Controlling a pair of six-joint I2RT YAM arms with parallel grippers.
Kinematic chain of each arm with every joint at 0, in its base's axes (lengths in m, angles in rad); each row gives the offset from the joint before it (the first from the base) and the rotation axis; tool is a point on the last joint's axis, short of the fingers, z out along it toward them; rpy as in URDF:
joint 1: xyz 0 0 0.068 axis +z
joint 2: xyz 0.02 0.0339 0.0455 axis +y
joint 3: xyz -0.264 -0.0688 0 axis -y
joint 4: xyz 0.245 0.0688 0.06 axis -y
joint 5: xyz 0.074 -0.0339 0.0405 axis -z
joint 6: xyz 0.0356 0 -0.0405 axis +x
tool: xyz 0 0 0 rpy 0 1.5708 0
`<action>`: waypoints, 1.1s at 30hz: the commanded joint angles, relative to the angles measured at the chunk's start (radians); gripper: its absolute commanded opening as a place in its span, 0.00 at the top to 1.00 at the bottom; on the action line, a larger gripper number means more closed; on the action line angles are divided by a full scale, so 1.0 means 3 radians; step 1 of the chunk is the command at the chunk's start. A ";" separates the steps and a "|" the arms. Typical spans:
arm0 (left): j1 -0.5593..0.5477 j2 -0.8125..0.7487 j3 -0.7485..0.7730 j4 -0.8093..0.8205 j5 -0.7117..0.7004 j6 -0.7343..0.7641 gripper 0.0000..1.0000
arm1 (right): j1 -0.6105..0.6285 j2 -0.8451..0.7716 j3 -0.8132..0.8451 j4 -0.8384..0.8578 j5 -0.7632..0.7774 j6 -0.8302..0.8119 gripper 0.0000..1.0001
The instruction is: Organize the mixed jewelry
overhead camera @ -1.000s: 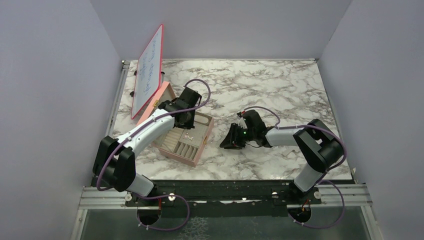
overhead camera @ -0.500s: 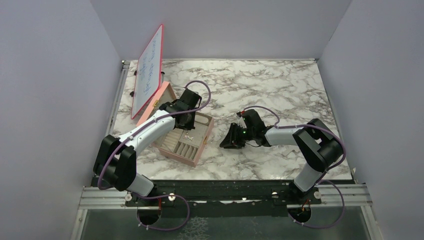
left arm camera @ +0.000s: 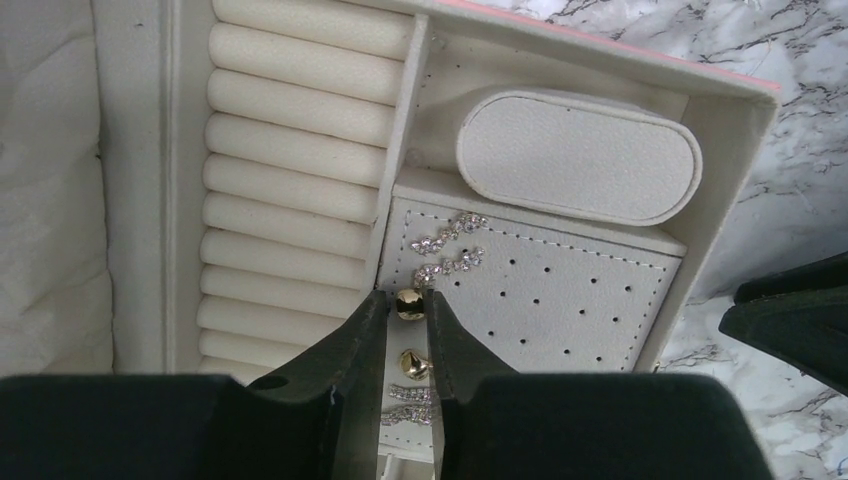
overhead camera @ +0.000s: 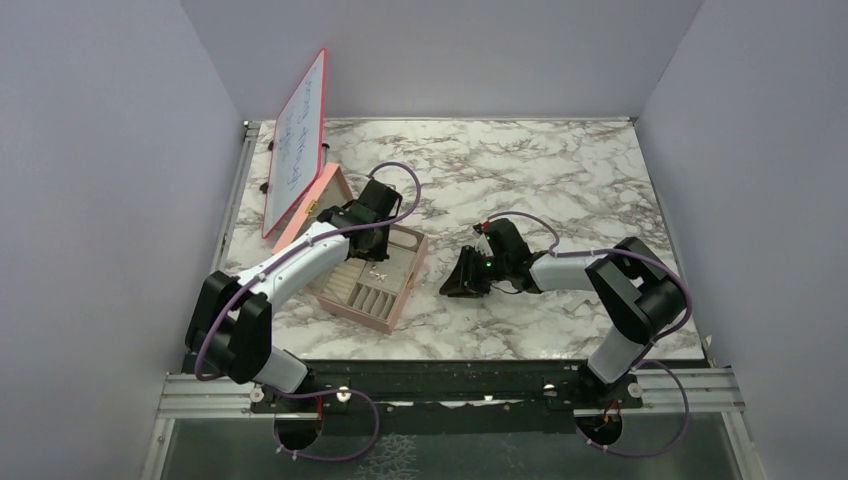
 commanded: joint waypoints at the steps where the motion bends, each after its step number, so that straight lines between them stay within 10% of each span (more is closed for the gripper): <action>1: 0.0022 -0.0079 -0.0064 0.0010 0.0008 -0.0028 0.75 | 0.0018 -0.0010 0.0000 -0.0226 0.0186 -0.0080 0.66; 33: 0.0029 -0.0231 -0.0221 0.0277 0.0372 0.0107 0.75 | 0.0018 -0.0125 -0.0067 -0.0226 0.0245 -0.0090 0.66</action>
